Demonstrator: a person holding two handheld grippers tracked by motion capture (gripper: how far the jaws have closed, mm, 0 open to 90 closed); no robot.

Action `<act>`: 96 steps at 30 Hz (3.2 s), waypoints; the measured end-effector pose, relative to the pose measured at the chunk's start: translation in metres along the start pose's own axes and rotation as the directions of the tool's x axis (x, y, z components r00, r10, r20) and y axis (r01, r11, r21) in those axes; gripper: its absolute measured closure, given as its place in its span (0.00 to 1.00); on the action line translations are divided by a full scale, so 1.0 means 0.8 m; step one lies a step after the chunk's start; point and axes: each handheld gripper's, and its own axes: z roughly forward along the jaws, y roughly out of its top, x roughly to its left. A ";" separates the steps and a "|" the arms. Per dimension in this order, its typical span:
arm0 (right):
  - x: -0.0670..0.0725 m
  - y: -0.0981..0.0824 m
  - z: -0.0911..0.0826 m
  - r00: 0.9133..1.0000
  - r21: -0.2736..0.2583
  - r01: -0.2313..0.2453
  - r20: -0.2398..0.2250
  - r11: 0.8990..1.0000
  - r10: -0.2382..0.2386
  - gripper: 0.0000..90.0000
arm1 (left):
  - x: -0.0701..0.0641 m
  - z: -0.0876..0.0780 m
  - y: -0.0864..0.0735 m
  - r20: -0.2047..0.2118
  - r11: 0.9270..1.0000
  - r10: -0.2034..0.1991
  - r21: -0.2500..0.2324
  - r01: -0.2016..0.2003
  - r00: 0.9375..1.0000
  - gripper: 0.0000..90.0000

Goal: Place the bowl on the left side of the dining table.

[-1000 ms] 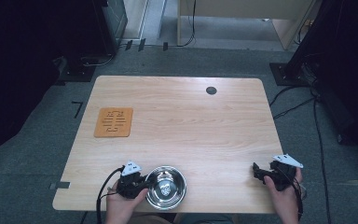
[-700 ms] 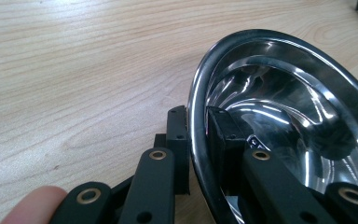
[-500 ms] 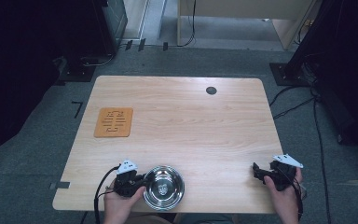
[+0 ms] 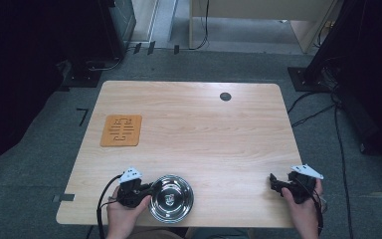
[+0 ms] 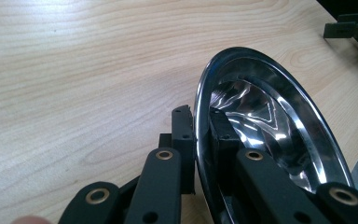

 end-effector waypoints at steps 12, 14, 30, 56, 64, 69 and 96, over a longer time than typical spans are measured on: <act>0.000 0.000 0.000 1.000 0.001 -0.002 0.000 1.000 0.002 0.03 | 0.014 -0.010 0.005 0.040 0.999 -0.034 -0.020 0.035 0.999 0.94; 0.000 0.000 0.000 1.000 0.000 -0.001 0.000 1.000 0.001 0.03 | 0.016 -0.012 0.007 0.043 0.999 -0.036 -0.023 0.037 0.998 0.94; 0.000 0.000 0.000 1.000 0.000 0.000 0.000 1.000 0.000 0.03 | 0.052 -0.039 0.024 0.000 0.994 -0.069 -0.089 0.069 0.998 0.94; 0.000 0.000 0.000 1.000 0.001 -0.001 0.000 1.000 0.001 0.03 | 0.095 -0.065 0.053 -0.073 0.986 -0.090 -0.148 0.078 0.993 0.94; 0.000 0.000 0.000 1.000 0.001 -0.001 0.000 1.000 0.001 0.03 | 0.107 -0.062 0.062 -0.085 0.983 -0.102 -0.164 0.087 0.991 0.94; 0.000 0.000 0.000 1.000 0.000 0.000 0.000 1.000 0.000 0.03 | 0.114 -0.059 0.067 -0.092 0.980 -0.112 -0.175 0.095 0.989 0.94; 0.000 0.000 0.000 1.000 0.000 0.000 0.000 1.000 0.000 0.03 | 0.149 -0.044 0.081 -0.127 0.966 -0.183 -0.209 0.154 0.975 0.94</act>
